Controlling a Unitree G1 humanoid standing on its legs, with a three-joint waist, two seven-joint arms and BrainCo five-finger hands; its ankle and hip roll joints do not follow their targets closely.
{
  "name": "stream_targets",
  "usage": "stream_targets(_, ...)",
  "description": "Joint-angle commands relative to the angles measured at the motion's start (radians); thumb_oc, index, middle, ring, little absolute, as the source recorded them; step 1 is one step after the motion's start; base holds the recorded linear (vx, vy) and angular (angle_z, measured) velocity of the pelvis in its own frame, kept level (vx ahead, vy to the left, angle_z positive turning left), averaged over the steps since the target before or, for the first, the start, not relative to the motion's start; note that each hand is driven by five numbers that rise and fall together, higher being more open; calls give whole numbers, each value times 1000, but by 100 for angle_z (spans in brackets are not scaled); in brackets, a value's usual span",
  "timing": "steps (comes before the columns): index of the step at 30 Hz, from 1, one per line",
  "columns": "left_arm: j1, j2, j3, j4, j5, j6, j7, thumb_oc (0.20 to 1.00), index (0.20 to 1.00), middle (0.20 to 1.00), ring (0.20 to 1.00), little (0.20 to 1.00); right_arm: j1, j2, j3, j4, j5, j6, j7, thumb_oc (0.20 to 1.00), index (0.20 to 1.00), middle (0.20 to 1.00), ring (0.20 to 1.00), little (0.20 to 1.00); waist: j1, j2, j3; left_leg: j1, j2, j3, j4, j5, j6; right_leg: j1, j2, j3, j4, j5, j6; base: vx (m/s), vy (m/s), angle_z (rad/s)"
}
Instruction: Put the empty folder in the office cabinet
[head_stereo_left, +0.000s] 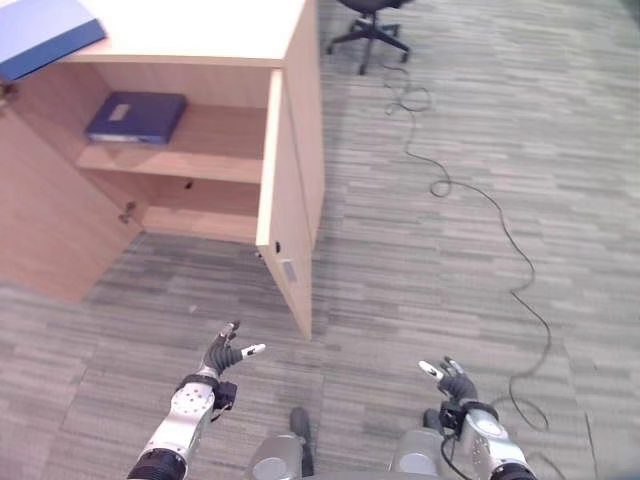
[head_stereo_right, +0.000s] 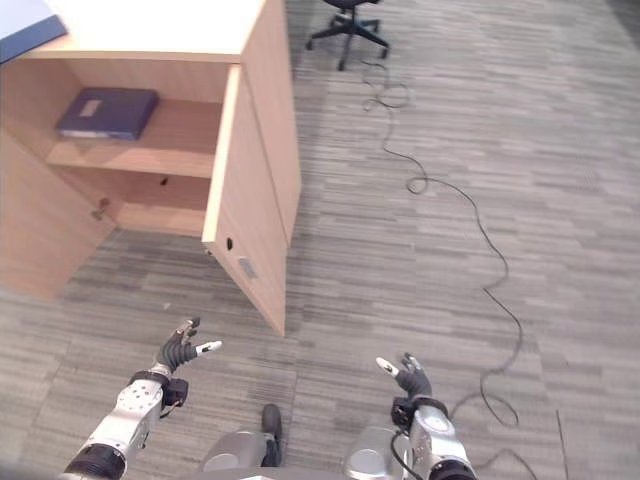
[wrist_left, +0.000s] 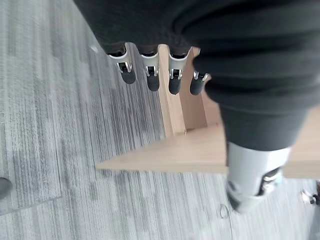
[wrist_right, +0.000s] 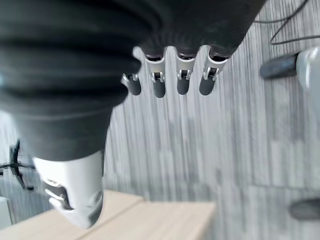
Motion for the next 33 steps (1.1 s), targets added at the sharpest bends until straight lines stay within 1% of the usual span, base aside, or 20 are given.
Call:
stream_targets(1,-8,33,52,-36,-32,-14,4,1000,1000,1000,1000,1000,-2,-70,-15,-18,10,-33,2,1000,1000,1000,1000,1000,23,13,-9,25,18,-79,-92,30,-56,178,200,-53,21,-175,-58,-131,303,-44)
stream_targets(2,5,28,61,-35,-29,-6,6,1000,1000,1000,1000,1000,0,-69,-11,-11,1,-32,3,1000,1000,1000,1000,1000,44,13,-8,18,6,-59,-95,29,-46,174,207,-104,47,-180,-70,-97,210,-32)
stream_targets(3,22,15,55,-47,-25,-1,-14,1000,1000,1000,1000,1000,14,-60,-11,2,1,-28,2,1000,1000,1000,1000,1000,56,-4,-14,23,-25,-52,-82,15,-47,240,216,-107,-55,-268,-128,-59,97,-63)
stream_targets(4,22,15,56,-48,-25,-1,-14,1000,1000,1000,1000,1000,14,-61,-11,2,1,-28,2,1000,1000,1000,1000,1000,57,0,-16,19,-20,-52,-81,17,-48,240,221,-108,-63,-260,-129,-12,18,-80)
stream_targets(6,24,-2,60,-39,-22,-7,-15,1000,1000,1000,1000,1000,18,-71,-16,26,21,-31,6,1000,1000,1000,1000,1000,48,-11,-14,-14,-35,-43,-13,2,-59,272,244,-5,-178,-244,-147,-53,14,-20)
stream_targets(8,8,-12,48,-36,-31,-10,-15,1000,1000,1000,1000,1000,16,-87,-17,25,37,-26,2,1000,1000,1000,1000,1000,45,-23,11,-107,-13,-48,143,-4,-76,290,231,29,-249,-239,-176,-157,39,-3)
stream_targets(10,-2,-18,31,-42,-57,-14,-8,1000,1000,1000,1000,1000,13,-120,-12,36,39,-24,5,1000,1000,1000,1000,1000,52,-16,40,-172,8,-186,236,20,-116,291,227,64,-247,-257,-190,-155,159,-13)
stream_targets(12,0,-14,23,-46,-54,-11,-8,1000,1000,1000,1000,1000,23,-136,-32,38,35,-16,5,1000,1000,1000,1000,1000,31,-20,31,-160,107,-208,217,20,-121,288,182,60,-233,-269,-169,-3,300,-27)
stream_targets(14,5,-14,26,-47,-56,-8,-5,1000,1000,1000,1000,1000,45,-147,-57,40,43,-10,3,1000,1000,1000,1000,1000,6,-14,12,-108,239,-176,142,94,-131,276,142,52,-211,-272,-147,117,495,-17)
stream_targets(15,2,-11,26,-39,-48,-9,-4,1000,1000,1000,1000,1000,51,-153,-73,48,50,-8,1,1000,1000,1000,1000,1000,-23,-1,-10,-66,352,-127,46,179,-167,260,102,46,-184,-269,-114,186,626,19)
stream_targets(18,-1,-7,30,-27,-37,-12,0,1000,1000,1000,1000,1000,62,-157,-74,49,50,-7,3,1000,1000,1000,1000,1000,-21,1,-18,-26,411,-128,-35,257,-207,250,65,64,-135,-281,-84,146,514,40)
stream_targets(19,-3,-2,26,-18,-31,-15,5,1000,1000,1000,1000,1000,63,-156,-68,52,38,-3,4,1000,1000,1000,1000,1000,-12,0,-24,-19,431,-203,-70,285,-235,240,40,91,-113,-278,-59,95,293,9)
stream_targets(20,-3,-2,26,-17,-31,-15,5,1000,1000,1000,1000,1000,64,-156,-69,52,38,-3,4,1000,1000,1000,1000,1000,-13,-1,-24,-18,429,-204,-72,286,-235,240,38,90,-110,-281,-59,199,642,-3)
stream_targets(21,4,1,26,-22,-36,-25,13,1000,1000,1000,1000,1000,59,-157,-57,60,22,-1,12,1000,1000,1000,1000,1000,17,-3,-34,-22,421,-350,-81,252,-262,248,3,124,-117,-274,-29,153,466,0)
stream_targets(22,10,1,24,-27,-40,-24,7,1000,1000,1000,1000,1000,60,-152,-63,68,16,3,15,1000,1000,1000,1000,1000,16,-6,-40,-27,412,-380,-69,226,-273,259,-16,124,-120,-268,-15,189,645,-7)
stream_targets(26,5,12,8,-23,-35,-25,-2,1000,1000,1000,1000,1000,55,-139,-91,71,16,11,12,1000,1000,1000,1000,1000,12,-20,-56,-47,380,-332,-35,133,-275,308,-99,108,-195,-198,17,84,358,1)
stream_targets(30,-22,54,-8,-27,-25,-26,-11,1000,1000,1000,1000,1000,34,-93,-112,84,46,4,3,1000,1000,1000,1000,1000,18,-64,-48,-97,286,-310,63,21,-269,291,-188,117,-271,153,17,59,336,41)
stream_targets(31,-28,61,-7,-31,-30,-25,-7,1000,1000,1000,1000,1000,25,-86,-106,83,51,4,0,1000,1000,1000,1000,1000,16,-63,-39,-99,265,-298,71,8,-251,262,-198,127,-261,205,17,-62,853,30)
stream_targets(32,-35,75,-6,-53,-39,-25,-10,1000,1000,1000,1000,1000,3,-71,-80,78,60,-8,4,1000,1000,1000,1000,1000,14,-29,-11,-81,211,-273,43,-3,-174,182,-127,153,-118,142,-18,-20,1180,-4)
stream_targets(33,-36,71,-2,-56,-37,-19,-19,1000,1000,1000,1000,1000,6,-73,-73,76,61,-8,9,1000,1000,1000,1000,1000,7,-8,-2,-46,152,-262,-1,3,-123,155,-10,132,-17,41,-43,-13,1059,-8)
